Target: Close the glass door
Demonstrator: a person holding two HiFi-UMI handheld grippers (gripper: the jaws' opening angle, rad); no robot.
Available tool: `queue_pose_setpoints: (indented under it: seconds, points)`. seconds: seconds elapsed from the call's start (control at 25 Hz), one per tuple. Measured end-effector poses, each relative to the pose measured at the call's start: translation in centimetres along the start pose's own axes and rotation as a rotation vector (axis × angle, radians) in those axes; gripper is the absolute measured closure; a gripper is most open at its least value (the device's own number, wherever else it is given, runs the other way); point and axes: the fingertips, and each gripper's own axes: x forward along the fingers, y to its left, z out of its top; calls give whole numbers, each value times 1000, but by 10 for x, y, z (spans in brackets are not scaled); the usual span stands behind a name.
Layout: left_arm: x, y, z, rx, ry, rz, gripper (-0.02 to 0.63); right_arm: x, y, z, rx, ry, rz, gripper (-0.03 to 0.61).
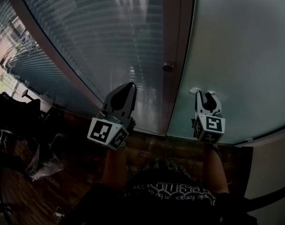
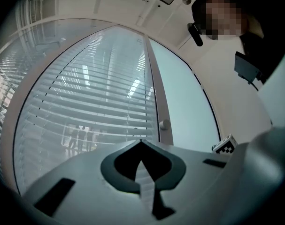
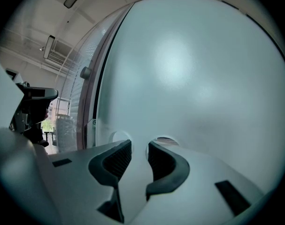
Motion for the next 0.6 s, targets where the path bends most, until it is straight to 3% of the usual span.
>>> queue_pose_setpoints:
  seconds: [0.6]
  points:
    - [6, -1, 0, 3, 5, -26, 612, 8, -4, 2, 15, 14, -16, 466]
